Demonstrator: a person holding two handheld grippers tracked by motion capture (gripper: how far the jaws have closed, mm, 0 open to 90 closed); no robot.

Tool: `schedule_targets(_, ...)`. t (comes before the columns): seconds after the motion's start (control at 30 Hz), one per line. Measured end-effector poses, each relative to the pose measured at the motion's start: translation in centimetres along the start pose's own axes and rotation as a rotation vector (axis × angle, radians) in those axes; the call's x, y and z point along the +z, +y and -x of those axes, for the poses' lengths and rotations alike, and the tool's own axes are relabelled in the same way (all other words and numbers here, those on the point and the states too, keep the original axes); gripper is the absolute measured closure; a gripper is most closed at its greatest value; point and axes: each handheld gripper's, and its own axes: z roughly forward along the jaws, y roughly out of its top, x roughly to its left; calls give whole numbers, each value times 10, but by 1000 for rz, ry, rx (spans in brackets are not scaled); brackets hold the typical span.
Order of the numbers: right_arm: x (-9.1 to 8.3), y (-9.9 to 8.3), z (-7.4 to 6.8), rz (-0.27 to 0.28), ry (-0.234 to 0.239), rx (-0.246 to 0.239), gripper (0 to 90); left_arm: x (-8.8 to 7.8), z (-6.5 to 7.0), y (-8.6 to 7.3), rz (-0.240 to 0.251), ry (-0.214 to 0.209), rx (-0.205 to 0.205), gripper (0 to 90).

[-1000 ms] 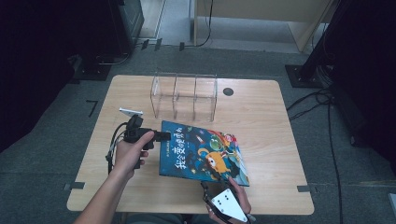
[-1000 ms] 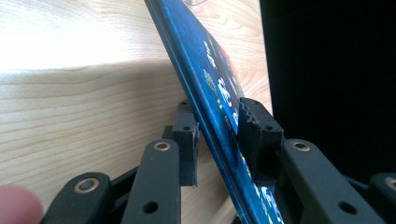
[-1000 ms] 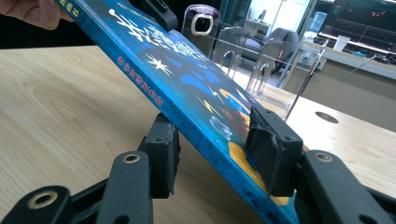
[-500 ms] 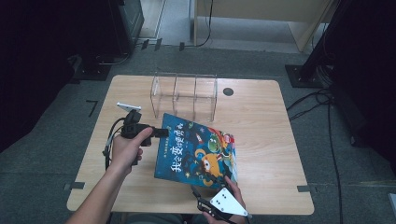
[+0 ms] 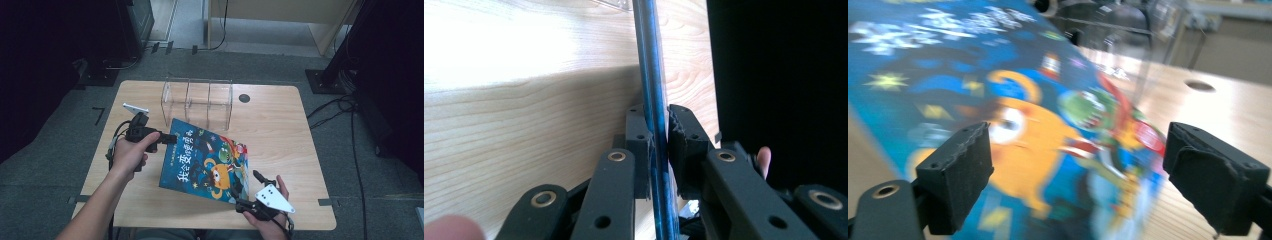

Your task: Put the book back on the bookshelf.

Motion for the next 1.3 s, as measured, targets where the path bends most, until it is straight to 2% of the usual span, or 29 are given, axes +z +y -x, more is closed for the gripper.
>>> schedule_targets(0.17, 1, -5, 33, -74, -82, 63, 22, -5, 5, 5, -4, 4, 8, 818)
schedule_targets(0.27, -1, -8, 49, -101, -111, 100, 15, -9, 9, 7, -1, 5, 15, 822)
schedule_targets(0.47, -3, -12, 73, -154, -164, 151, 12, -14, 12, 10, 0, 9, 13, 826)
schedule_targets(0.5, -3, -12, 73, -154, -164, 151, 12, -15, 12, 10, -1, 13, 14, 826)
schedule_targets(0.57, -5, -15, 83, -173, -179, 168, 6, -18, 14, 11, -4, 24, 19, 826)
schedule_targets(0.8, -8, -20, 98, -227, -212, 183, 0, -27, 19, 14, -4, 50, 32, 827)
schedule_targets(1.0, -4, -29, 110, -354, -263, 180, 0, -37, 22, 17, -1, 80, 42, 827)
schedule_targets(1.3, -4, -35, 122, -424, -319, 197, 0, -49, 35, 20, -11, 128, 71, 827)
